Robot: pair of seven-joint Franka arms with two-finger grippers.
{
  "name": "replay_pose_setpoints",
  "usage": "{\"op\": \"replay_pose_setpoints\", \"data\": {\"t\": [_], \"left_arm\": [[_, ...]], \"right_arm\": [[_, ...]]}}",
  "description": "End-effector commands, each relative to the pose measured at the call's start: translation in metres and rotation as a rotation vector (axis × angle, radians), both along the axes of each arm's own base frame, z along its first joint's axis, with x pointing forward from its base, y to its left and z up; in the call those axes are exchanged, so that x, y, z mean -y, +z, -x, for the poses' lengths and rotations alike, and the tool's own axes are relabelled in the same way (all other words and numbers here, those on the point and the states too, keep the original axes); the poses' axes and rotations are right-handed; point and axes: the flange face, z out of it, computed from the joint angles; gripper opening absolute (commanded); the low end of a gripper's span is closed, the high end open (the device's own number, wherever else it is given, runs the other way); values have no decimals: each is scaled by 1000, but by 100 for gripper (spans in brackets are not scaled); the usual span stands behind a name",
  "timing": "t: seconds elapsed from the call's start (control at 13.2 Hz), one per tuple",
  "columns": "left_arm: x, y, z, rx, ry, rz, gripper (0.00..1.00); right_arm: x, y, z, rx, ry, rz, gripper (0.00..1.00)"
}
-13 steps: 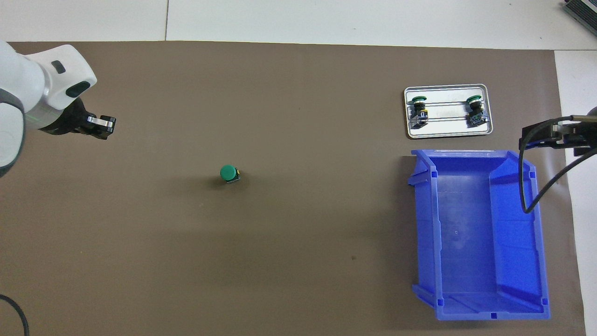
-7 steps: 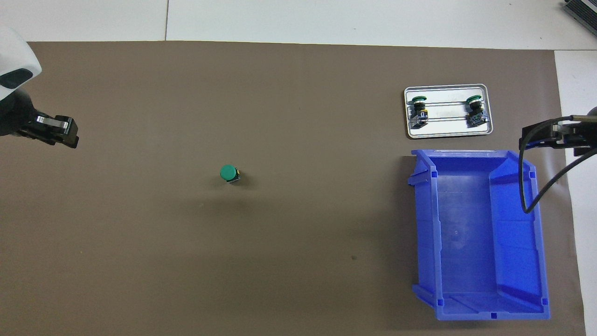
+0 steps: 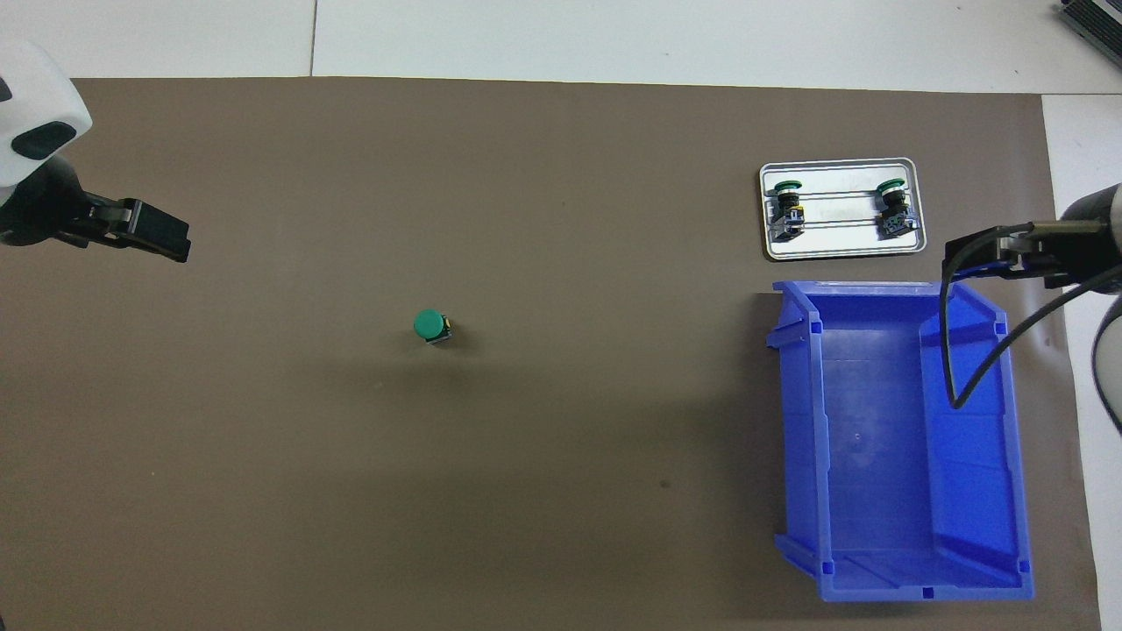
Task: Place and press button with both arms
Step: 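Reach the right gripper down to the green button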
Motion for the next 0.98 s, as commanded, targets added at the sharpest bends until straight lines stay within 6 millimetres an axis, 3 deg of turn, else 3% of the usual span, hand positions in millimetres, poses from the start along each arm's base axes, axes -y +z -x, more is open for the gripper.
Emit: {"op": "replay_pose_setpoints", "data": {"t": [0.0, 0.08, 0.23, 0.45, 0.68, 0.76, 0.91], "left_arm": [[-1, -8, 16, 21, -5, 16, 100], [-2, -10, 17, 26, -6, 16, 100], [-2, -14, 20, 18, -8, 15, 100], [-3, -13, 25, 6, 1, 12, 100], [-23, -17, 31, -36, 37, 7, 100], [-25, -17, 31, -40, 42, 7, 100], [-32, -17, 30, -35, 54, 8, 100]], "right_arm": [[-37, -16, 1, 46, -40, -60, 100], [-56, -22, 2, 54, -76, -74, 100], [-112, -41, -4, 61, -118, -88, 100], [-203, -89, -15, 101, -212, -121, 100], [-305, -139, -8, 150, -120, -211, 100], [-319, -149, -8, 165, -116, -247, 100], [-368, -166, 3, 196, -66, -301, 100]]}}
